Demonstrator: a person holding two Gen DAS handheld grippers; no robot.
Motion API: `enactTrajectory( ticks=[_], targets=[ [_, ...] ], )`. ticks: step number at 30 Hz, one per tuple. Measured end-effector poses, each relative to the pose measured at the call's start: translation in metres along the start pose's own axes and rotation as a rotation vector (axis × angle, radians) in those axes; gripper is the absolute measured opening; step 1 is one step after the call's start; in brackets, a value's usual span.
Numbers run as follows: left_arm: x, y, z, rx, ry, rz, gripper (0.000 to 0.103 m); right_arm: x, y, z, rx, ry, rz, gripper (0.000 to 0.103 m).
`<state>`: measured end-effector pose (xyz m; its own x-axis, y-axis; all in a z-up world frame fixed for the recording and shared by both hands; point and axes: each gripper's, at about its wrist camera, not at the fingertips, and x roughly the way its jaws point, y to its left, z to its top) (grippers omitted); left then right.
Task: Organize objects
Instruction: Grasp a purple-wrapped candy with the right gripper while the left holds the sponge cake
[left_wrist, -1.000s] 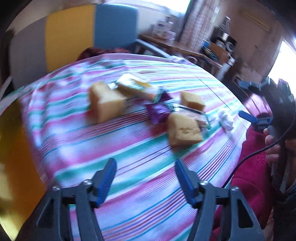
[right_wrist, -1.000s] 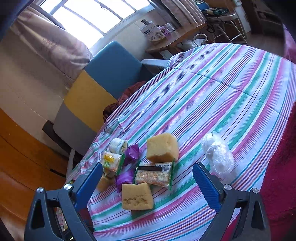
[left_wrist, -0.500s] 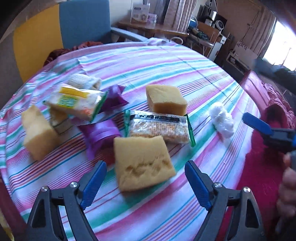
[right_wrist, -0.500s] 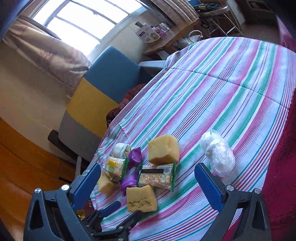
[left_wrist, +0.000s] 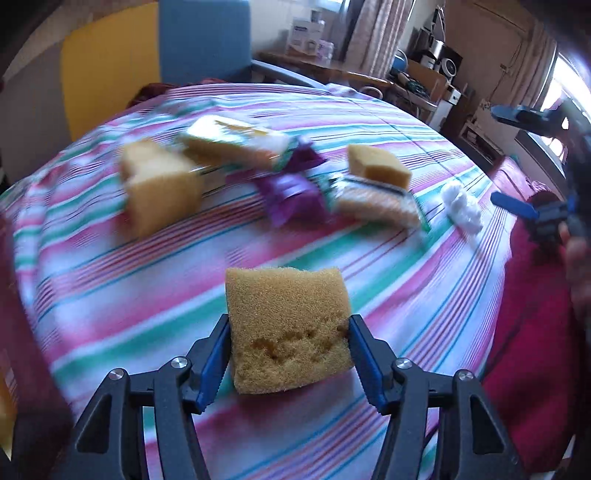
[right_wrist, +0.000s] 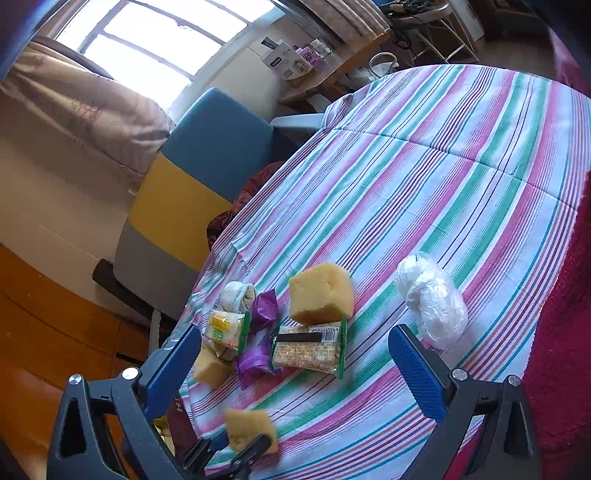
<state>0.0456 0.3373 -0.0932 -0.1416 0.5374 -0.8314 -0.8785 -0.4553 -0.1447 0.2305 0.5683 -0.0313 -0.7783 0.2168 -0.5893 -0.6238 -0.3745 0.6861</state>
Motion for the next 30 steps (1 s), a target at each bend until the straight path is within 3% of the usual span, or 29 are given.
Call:
enactTrajectory(
  ticks=[4,9,12,16,22,25,30],
  targets=[
    [-0.022,0.026,-0.028,-0.03,-0.02,0.029,0.061,0.007,0.004,-0.002,-0.027,0.041,-0.033,0.102],
    [-0.043,0.05,-0.056,-0.082,-0.037,0.036,0.061,0.029,0.024,-0.011,-0.154,0.18,-0.09,0.1],
    [-0.046,0.051,-0.059,-0.093,-0.045,0.031,0.06,0.045,0.047,-0.024,-0.301,0.249,-0.162,0.09],
    [-0.044,0.051,-0.06,-0.097,-0.053,0.02,0.06,0.076,0.079,-0.052,-0.495,0.346,-0.191,0.078],
    [-0.047,0.059,-0.064,-0.124,-0.063,-0.014,0.06,0.121,0.132,-0.095,-0.979,0.385,-0.337,0.063],
    [-0.046,0.06,-0.063,-0.131,-0.065,-0.018,0.06,0.142,0.144,-0.103,-1.153,0.412,-0.368,0.062],
    [-0.046,0.06,-0.064,-0.132,-0.063,-0.02,0.061,0.176,0.151,-0.107,-1.308,0.488,-0.373,0.062]
  ],
)
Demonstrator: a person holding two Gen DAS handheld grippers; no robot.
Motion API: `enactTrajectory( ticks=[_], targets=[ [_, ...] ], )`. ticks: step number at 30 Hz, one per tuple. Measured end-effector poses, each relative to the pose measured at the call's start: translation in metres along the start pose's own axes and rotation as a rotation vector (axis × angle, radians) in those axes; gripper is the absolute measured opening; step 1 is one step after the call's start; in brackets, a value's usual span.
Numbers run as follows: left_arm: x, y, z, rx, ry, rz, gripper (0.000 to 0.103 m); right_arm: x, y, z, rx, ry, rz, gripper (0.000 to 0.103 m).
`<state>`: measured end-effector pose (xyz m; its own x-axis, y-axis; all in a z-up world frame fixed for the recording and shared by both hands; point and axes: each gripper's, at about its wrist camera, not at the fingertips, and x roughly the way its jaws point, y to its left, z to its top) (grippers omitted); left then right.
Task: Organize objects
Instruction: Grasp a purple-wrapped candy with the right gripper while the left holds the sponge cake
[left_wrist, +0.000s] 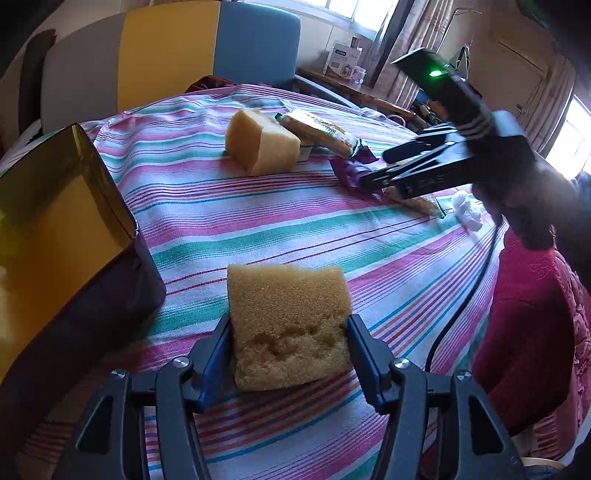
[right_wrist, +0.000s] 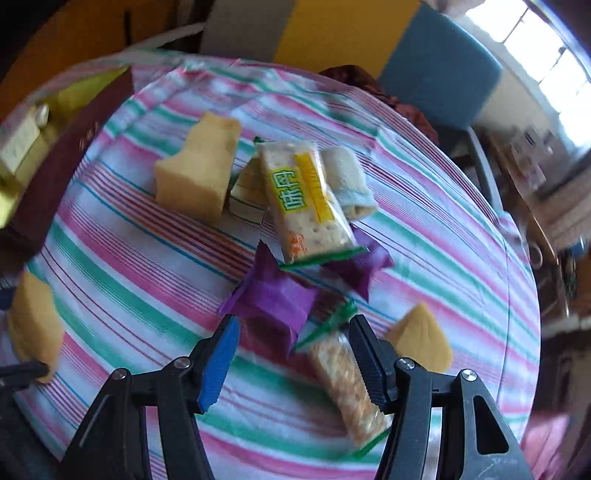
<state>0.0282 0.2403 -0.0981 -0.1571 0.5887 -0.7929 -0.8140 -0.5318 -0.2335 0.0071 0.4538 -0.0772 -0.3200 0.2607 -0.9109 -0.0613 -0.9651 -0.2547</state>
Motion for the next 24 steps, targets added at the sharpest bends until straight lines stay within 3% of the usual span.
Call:
enactTrajectory(
  ticks=[5,7,9,17,24],
  targets=[
    [0.003,-0.001,0.001,0.0,0.002,0.003,0.061,0.026,-0.003,0.012,-0.014,0.028,0.047,0.058],
    [0.003,-0.001,0.001,0.002,0.001,0.006,0.061,0.031,-0.007,0.014,0.025,0.011,0.102,0.041],
    [0.004,-0.002,0.0,0.005,0.0,0.01,0.061,0.03,-0.008,0.014,0.06,-0.002,0.12,0.032],
    [0.002,-0.004,-0.002,0.02,-0.015,0.02,0.06,0.014,0.009,-0.005,0.231,-0.009,0.236,0.031],
    [-0.015,-0.008,-0.004,0.013,-0.056,0.017,0.058,0.008,0.035,-0.01,0.227,-0.032,0.238,0.032]
  ],
)
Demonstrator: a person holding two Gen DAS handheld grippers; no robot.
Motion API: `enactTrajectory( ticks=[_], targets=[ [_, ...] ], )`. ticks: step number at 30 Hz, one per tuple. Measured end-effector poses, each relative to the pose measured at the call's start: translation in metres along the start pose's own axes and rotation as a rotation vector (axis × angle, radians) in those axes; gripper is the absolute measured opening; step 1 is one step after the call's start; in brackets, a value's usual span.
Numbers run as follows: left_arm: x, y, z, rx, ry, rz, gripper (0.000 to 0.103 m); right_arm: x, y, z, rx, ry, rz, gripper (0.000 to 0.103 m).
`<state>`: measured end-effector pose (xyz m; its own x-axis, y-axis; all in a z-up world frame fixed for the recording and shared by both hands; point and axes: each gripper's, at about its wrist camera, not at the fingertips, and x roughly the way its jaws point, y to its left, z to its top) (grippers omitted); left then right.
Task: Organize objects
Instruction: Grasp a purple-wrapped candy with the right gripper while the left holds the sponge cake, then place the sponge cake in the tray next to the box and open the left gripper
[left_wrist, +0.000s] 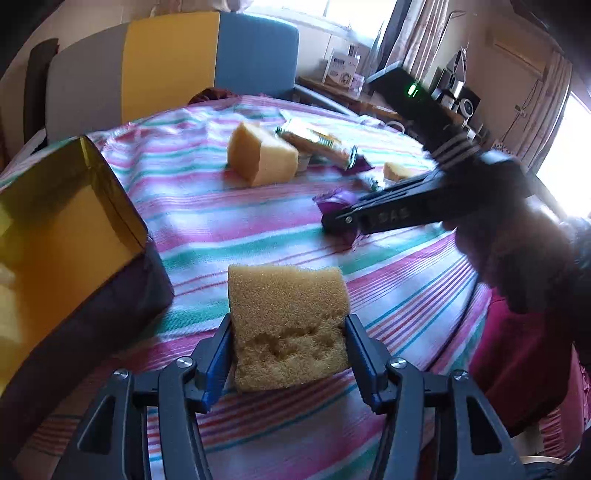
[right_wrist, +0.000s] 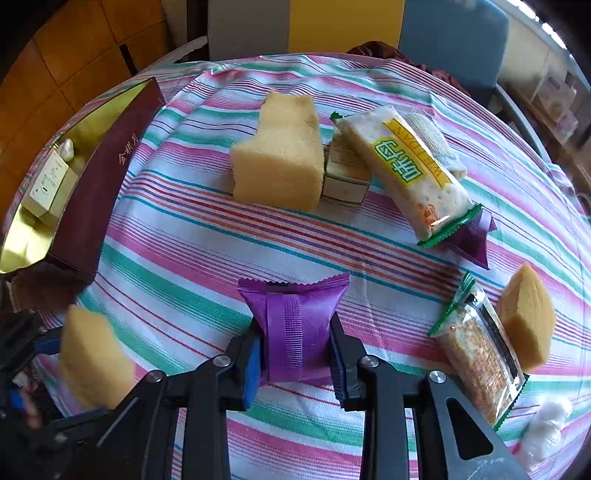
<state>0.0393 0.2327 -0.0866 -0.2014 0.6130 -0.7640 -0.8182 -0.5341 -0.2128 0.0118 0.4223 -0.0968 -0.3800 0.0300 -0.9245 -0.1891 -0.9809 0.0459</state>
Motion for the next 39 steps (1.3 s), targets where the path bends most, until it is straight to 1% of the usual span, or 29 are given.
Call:
enactTrajectory(
  ticks=[3,5,8,10,14,17,18,20,21,22,24,26,29,33,37,39],
  targets=[
    [-0.022,-0.001,0.003,-0.002,-0.051,0.013,0.058,-0.001,-0.002,-0.002,0.002,-0.004,0.002,0.032],
    [-0.037,0.006,0.006,-0.019,-0.078,0.028,0.058,-0.003,-0.001,-0.007,-0.002,-0.005,-0.001,0.032],
    [-0.063,0.023,0.009,-0.074,-0.113,0.067,0.058,-0.004,-0.001,-0.007,-0.005,-0.005,-0.001,0.032],
    [-0.08,0.038,0.009,-0.115,-0.131,0.108,0.058,-0.007,-0.004,-0.009,-0.01,-0.006,-0.006,0.032],
    [-0.119,0.083,0.005,-0.209,-0.161,0.244,0.058,-0.009,-0.003,-0.01,-0.025,-0.009,-0.018,0.032],
    [-0.136,0.124,0.004,-0.27,-0.145,0.376,0.058,-0.008,0.001,-0.01,-0.037,-0.011,-0.028,0.032],
    [-0.137,0.141,0.003,-0.297,-0.121,0.418,0.058,-0.009,0.001,-0.01,-0.039,-0.011,-0.03,0.032],
    [-0.132,0.171,-0.002,-0.35,-0.069,0.456,0.058,-0.007,0.004,-0.008,-0.042,-0.011,-0.033,0.032],
    [-0.13,0.183,-0.004,-0.374,-0.05,0.468,0.058,-0.007,0.004,-0.008,-0.042,-0.011,-0.034,0.032],
    [-0.124,0.196,-0.007,-0.392,-0.014,0.481,0.058,-0.007,0.003,-0.008,-0.042,-0.011,-0.034,0.032],
    [-0.118,0.209,-0.01,-0.41,0.009,0.503,0.059,-0.006,0.005,-0.009,-0.041,-0.011,-0.034,0.032],
    [-0.111,0.216,-0.011,-0.42,0.029,0.501,0.06,-0.005,0.005,-0.009,-0.039,-0.011,-0.033,0.032],
    [-0.104,0.223,-0.012,-0.432,0.052,0.532,0.063,-0.005,0.004,-0.009,-0.039,-0.011,-0.033,0.032],
    [-0.102,0.225,-0.016,-0.439,0.057,0.544,0.066,-0.005,0.006,-0.009,-0.037,-0.012,-0.033,0.032],
    [-0.103,0.22,-0.015,-0.411,0.053,0.554,0.069,-0.005,0.005,-0.009,-0.035,-0.01,-0.031,0.033],
    [-0.105,0.219,-0.015,-0.413,0.048,0.556,0.07,-0.005,0.005,-0.009,-0.034,-0.011,-0.031,0.033]
  ],
)
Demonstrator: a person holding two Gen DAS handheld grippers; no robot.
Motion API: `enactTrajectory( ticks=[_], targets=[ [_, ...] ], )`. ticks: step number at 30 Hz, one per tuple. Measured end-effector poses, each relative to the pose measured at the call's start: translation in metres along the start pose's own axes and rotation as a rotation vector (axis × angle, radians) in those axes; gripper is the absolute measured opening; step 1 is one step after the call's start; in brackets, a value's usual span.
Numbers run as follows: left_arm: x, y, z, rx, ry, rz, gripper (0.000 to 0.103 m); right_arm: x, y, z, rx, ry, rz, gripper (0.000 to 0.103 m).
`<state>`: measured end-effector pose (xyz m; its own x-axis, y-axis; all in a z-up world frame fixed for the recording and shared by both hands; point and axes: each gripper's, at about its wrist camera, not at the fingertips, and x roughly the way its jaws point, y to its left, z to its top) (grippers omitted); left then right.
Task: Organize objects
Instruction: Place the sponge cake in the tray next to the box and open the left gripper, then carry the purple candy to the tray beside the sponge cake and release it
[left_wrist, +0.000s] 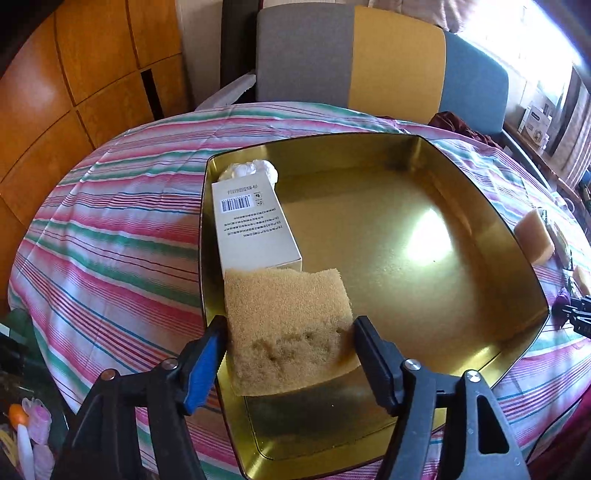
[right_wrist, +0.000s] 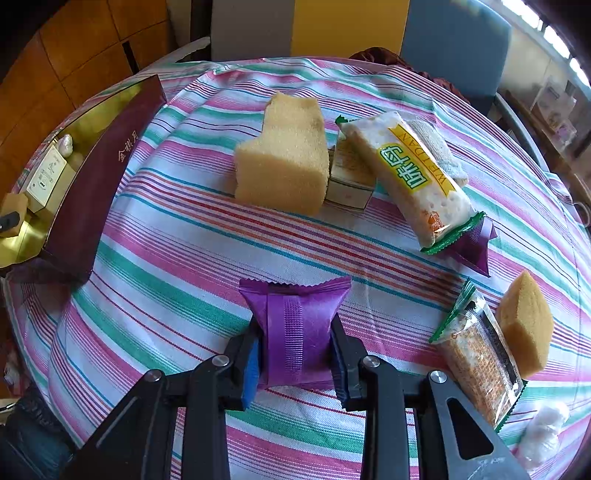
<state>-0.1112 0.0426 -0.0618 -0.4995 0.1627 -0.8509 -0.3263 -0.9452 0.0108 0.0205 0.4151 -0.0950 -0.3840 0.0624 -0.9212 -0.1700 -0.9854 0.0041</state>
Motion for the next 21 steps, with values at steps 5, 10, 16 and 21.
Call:
enactTrajectory(
  ticks=[5,10,16,21],
  targets=[
    [-0.011,0.003,-0.001,-0.006,-0.031,-0.003,0.073,0.0,-0.001,0.001,0.002,0.0,0.0,0.033],
    [-0.007,0.005,0.0,-0.002,-0.026,0.037,0.077,0.002,-0.003,0.002,0.002,-0.001,-0.004,0.033],
    [-0.031,0.012,-0.004,-0.034,-0.113,0.073,0.077,0.001,-0.002,0.001,0.007,-0.002,-0.012,0.033],
    [-0.049,0.031,-0.019,-0.136,-0.144,0.079,0.077,-0.005,0.003,0.001,0.031,-0.012,-0.035,0.031]
  ],
)
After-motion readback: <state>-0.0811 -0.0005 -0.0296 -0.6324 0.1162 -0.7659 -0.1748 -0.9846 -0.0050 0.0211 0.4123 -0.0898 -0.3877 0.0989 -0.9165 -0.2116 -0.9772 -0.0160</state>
